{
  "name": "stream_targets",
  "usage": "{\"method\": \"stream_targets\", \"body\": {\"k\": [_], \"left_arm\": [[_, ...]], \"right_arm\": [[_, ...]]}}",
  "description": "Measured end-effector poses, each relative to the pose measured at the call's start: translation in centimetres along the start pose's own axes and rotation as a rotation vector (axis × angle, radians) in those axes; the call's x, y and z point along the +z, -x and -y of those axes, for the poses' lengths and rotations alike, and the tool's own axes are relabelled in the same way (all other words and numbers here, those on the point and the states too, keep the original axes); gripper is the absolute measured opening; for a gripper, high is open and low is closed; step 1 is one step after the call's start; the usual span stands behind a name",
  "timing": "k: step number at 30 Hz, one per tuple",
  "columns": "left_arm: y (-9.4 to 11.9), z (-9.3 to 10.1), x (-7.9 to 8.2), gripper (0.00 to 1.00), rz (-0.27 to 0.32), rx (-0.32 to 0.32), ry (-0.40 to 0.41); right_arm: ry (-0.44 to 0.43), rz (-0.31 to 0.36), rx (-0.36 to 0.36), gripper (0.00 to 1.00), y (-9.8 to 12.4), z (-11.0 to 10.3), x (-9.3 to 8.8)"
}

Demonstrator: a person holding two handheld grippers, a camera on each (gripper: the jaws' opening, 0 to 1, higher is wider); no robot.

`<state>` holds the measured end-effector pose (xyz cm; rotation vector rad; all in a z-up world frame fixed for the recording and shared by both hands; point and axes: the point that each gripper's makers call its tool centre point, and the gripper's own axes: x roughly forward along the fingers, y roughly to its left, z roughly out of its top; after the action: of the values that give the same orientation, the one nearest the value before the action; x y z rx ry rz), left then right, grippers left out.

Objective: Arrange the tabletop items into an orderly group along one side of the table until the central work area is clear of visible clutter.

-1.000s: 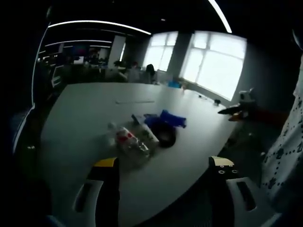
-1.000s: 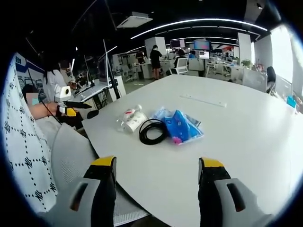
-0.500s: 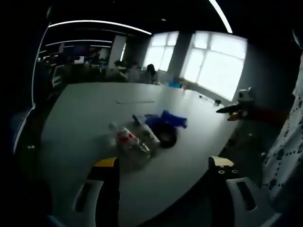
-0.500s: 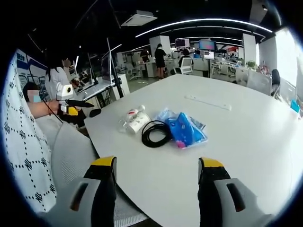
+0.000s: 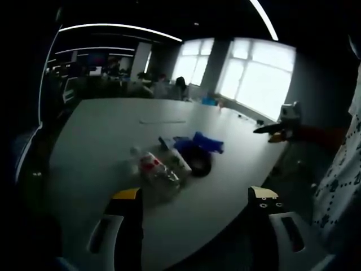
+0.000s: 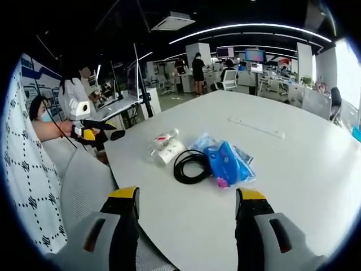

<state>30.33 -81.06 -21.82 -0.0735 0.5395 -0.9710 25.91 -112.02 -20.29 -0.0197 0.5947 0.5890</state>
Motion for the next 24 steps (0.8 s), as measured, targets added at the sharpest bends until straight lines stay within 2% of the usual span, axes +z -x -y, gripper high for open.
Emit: {"method": "stream_targets", "body": {"k": [24], "left_arm": [[-0.5, -0.2, 0.3, 0.72, 0.01, -0.003, 0.003]], "right_arm": [[0.04, 0.019, 0.065, 0.66, -3.4, -0.5, 2.8]]}}
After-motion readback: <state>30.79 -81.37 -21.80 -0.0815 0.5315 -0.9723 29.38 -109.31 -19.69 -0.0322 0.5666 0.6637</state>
